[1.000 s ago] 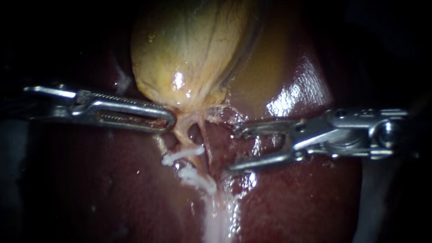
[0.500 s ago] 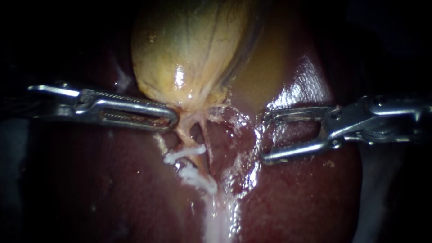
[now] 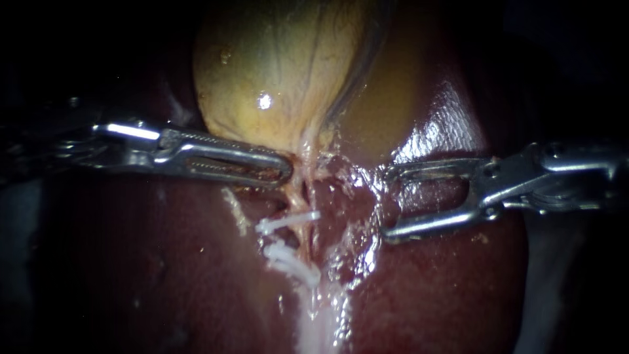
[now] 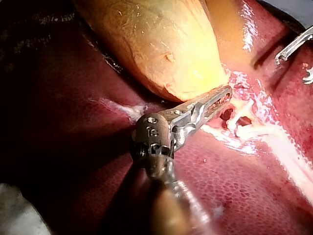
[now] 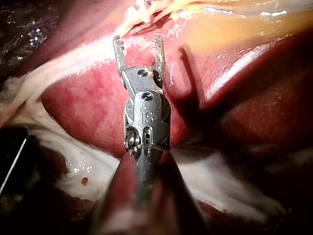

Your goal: Going back third clip left tube

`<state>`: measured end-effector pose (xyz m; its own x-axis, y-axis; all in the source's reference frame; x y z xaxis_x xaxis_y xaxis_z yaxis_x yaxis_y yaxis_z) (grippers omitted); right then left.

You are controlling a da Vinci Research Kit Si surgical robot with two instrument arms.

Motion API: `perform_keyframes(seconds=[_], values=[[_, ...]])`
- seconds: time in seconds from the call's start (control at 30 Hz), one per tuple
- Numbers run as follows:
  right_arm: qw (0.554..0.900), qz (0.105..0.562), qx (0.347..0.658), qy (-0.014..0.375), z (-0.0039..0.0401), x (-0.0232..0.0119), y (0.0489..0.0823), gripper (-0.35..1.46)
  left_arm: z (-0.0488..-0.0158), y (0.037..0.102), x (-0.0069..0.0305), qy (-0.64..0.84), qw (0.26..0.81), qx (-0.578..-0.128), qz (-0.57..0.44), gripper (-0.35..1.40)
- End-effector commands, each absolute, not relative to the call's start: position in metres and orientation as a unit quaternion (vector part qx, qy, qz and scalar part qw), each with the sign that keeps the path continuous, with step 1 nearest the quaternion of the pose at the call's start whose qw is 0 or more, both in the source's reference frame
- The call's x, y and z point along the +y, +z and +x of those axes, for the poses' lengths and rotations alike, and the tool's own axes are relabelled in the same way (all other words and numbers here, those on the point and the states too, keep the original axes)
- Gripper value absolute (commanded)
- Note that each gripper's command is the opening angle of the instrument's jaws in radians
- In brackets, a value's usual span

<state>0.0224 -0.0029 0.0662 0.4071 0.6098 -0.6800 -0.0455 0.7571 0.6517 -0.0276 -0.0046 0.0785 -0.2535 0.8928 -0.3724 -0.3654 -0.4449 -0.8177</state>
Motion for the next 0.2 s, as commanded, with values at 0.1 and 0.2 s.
perform_keyframes(seconds=[0.1,0.2], values=[[0.791,0.28,0.503,0.207,0.0224,-0.0029,0.0662,0.5,-0.0276,0.0784,-0.0046,0.731,0.43,-0.304,-0.434,-0.35],[0.791,0.279,0.503,0.208,0.0224,-0.0029,0.0662,0.5,-0.0276,0.0784,-0.0046,0.731,0.43,-0.304,-0.434,-0.35]])
